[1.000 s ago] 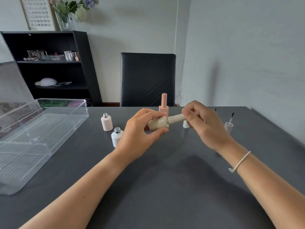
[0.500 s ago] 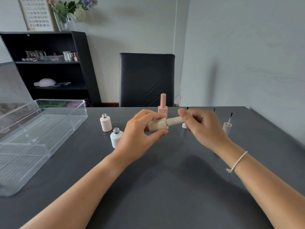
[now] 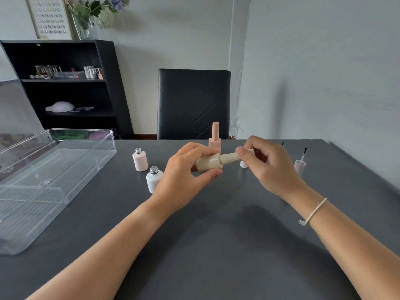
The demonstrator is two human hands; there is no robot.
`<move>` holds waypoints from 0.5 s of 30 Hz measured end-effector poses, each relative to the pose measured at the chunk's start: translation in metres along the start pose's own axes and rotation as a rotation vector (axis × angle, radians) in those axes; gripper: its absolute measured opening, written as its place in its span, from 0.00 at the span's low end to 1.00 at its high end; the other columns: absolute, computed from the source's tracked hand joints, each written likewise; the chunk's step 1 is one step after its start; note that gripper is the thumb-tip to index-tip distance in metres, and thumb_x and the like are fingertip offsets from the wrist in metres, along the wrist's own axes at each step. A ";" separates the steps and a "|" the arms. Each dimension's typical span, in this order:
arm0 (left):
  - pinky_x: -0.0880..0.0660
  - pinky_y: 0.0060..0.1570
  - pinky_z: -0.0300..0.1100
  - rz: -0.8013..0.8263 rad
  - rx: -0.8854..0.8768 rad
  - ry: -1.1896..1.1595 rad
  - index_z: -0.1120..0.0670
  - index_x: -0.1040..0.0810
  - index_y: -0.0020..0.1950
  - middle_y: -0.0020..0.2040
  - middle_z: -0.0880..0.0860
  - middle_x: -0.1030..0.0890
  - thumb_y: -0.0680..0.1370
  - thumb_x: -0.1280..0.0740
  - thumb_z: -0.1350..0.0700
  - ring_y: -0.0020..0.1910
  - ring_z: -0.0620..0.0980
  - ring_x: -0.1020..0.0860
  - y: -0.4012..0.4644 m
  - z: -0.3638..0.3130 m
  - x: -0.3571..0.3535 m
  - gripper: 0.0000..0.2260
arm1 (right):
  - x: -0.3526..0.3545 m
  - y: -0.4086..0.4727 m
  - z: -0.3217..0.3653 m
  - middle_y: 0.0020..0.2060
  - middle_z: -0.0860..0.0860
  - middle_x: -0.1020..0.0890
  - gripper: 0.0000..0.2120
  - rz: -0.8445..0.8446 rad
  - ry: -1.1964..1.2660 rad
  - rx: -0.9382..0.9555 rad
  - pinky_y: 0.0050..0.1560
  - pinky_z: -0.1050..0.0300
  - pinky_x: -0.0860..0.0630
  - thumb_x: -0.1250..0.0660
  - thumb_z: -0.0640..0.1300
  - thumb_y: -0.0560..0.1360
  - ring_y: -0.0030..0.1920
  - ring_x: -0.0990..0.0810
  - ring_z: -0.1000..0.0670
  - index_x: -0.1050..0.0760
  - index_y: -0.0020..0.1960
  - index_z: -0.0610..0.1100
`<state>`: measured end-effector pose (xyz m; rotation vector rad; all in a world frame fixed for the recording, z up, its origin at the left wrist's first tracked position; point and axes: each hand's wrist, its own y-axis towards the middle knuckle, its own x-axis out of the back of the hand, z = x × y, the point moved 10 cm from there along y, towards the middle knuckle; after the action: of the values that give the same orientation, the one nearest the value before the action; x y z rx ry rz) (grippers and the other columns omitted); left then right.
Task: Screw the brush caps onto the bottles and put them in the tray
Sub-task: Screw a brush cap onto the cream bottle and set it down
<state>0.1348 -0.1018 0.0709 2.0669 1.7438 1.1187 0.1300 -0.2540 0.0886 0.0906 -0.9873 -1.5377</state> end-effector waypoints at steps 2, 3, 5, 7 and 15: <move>0.22 0.50 0.48 0.006 -0.004 0.011 0.50 0.21 0.56 0.50 0.45 0.23 0.70 0.27 0.57 0.50 0.47 0.23 0.000 -0.001 -0.001 0.15 | 0.002 0.000 -0.003 0.20 0.53 0.34 0.26 -0.023 -0.020 -0.018 0.28 0.62 0.38 0.40 0.58 0.75 0.24 0.35 0.54 0.34 0.28 0.39; 0.22 0.50 0.48 0.010 -0.005 0.016 0.51 0.21 0.56 0.50 0.45 0.23 0.70 0.27 0.57 0.50 0.47 0.24 0.000 -0.001 -0.002 0.15 | 0.002 0.000 -0.004 0.19 0.53 0.35 0.28 -0.033 -0.022 -0.031 0.28 0.61 0.38 0.41 0.60 0.74 0.23 0.36 0.54 0.35 0.26 0.40; 0.23 0.50 0.48 0.014 -0.003 0.021 0.51 0.21 0.56 0.50 0.46 0.23 0.70 0.27 0.58 0.49 0.47 0.24 0.000 -0.001 -0.002 0.15 | 0.003 -0.001 -0.005 0.19 0.53 0.36 0.30 -0.036 -0.030 -0.053 0.27 0.63 0.39 0.45 0.65 0.73 0.23 0.37 0.54 0.37 0.24 0.42; 0.23 0.50 0.49 0.008 0.004 0.013 0.51 0.21 0.55 0.50 0.47 0.23 0.70 0.27 0.58 0.49 0.48 0.24 0.000 -0.001 -0.001 0.14 | 0.001 0.000 -0.006 0.21 0.50 0.32 0.29 -0.005 -0.053 -0.059 0.29 0.61 0.38 0.46 0.66 0.73 0.24 0.35 0.54 0.35 0.27 0.42; 0.22 0.48 0.50 -0.007 0.011 0.004 0.51 0.21 0.55 0.50 0.48 0.22 0.70 0.27 0.58 0.48 0.47 0.23 0.002 0.000 0.002 0.14 | -0.009 -0.002 0.003 0.27 0.56 0.28 0.06 0.088 0.052 -0.003 0.28 0.71 0.38 0.38 0.47 0.72 0.25 0.32 0.58 0.33 0.37 0.53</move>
<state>0.1361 -0.1005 0.0727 2.0640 1.7614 1.1141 0.1286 -0.2452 0.0855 0.0830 -0.9364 -1.4493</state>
